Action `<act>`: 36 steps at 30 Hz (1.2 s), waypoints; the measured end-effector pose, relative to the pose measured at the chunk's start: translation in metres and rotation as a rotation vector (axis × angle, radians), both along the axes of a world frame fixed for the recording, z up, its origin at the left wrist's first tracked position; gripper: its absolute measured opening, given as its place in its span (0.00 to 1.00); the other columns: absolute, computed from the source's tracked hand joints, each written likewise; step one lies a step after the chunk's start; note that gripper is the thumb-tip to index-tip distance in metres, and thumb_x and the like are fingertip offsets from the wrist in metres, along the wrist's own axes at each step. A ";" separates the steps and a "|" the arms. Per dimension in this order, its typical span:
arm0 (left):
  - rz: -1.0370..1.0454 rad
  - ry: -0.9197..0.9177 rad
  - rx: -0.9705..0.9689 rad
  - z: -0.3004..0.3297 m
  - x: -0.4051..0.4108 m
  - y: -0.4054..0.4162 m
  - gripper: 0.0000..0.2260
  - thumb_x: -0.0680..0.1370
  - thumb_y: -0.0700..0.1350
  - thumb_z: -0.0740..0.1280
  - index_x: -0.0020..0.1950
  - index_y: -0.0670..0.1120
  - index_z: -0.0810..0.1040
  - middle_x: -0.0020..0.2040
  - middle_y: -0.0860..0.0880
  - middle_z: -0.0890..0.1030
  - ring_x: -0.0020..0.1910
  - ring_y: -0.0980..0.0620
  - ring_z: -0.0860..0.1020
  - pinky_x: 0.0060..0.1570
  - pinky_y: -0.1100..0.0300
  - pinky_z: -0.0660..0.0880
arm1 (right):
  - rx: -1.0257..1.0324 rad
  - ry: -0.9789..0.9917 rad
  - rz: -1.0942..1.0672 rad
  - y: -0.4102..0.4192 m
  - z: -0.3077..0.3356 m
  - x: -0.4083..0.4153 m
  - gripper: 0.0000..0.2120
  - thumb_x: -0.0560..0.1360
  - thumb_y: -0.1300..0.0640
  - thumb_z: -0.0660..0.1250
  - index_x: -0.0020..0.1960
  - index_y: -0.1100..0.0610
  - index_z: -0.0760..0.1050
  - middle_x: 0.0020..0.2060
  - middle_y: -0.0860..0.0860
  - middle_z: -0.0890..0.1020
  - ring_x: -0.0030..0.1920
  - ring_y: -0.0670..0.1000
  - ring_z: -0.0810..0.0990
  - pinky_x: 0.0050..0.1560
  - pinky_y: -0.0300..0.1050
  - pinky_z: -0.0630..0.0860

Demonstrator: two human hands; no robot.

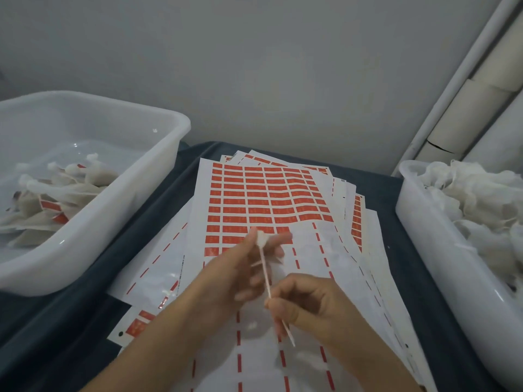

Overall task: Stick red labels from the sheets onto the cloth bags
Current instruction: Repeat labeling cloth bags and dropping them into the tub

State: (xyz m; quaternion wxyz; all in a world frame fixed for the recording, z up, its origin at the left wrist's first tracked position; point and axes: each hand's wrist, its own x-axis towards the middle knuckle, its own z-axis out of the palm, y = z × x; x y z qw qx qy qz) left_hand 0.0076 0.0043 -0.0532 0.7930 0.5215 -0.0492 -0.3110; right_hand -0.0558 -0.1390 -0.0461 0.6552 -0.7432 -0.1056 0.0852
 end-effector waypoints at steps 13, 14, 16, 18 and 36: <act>-0.367 -0.117 0.343 0.004 -0.003 0.000 0.20 0.77 0.47 0.60 0.24 0.49 0.67 0.23 0.51 0.67 0.21 0.56 0.62 0.23 0.68 0.60 | -0.136 -0.168 -0.455 -0.001 -0.012 0.007 0.12 0.72 0.45 0.57 0.50 0.48 0.74 0.49 0.26 0.76 0.53 0.30 0.74 0.45 0.19 0.69; -0.393 -0.115 0.404 0.003 -0.003 -0.003 0.22 0.78 0.46 0.58 0.23 0.49 0.66 0.22 0.52 0.66 0.20 0.56 0.61 0.23 0.68 0.60 | -0.140 -0.184 -0.390 0.003 -0.014 0.006 0.12 0.73 0.46 0.56 0.51 0.49 0.73 0.50 0.28 0.77 0.54 0.32 0.75 0.47 0.22 0.70; -0.412 -0.072 0.481 0.003 -0.001 -0.009 0.21 0.79 0.46 0.58 0.25 0.47 0.66 0.20 0.52 0.66 0.18 0.57 0.62 0.21 0.68 0.60 | -0.159 -0.200 -0.338 0.007 -0.019 0.005 0.10 0.74 0.48 0.55 0.49 0.50 0.71 0.47 0.33 0.80 0.51 0.37 0.78 0.48 0.27 0.74; -0.402 -0.092 0.491 0.004 0.000 -0.010 0.20 0.79 0.48 0.60 0.26 0.46 0.68 0.20 0.51 0.68 0.18 0.57 0.65 0.22 0.68 0.63 | -0.217 -0.237 -0.418 0.007 -0.021 0.008 0.10 0.73 0.47 0.54 0.47 0.50 0.70 0.43 0.37 0.80 0.47 0.40 0.79 0.45 0.30 0.76; -0.176 -0.517 0.368 -0.007 -0.010 -0.005 0.08 0.68 0.57 0.65 0.41 0.54 0.78 0.29 0.56 0.76 0.27 0.58 0.72 0.33 0.69 0.73 | -0.139 -0.125 -0.451 -0.011 -0.010 0.013 0.10 0.65 0.45 0.63 0.45 0.45 0.75 0.47 0.41 0.80 0.46 0.39 0.80 0.39 0.29 0.77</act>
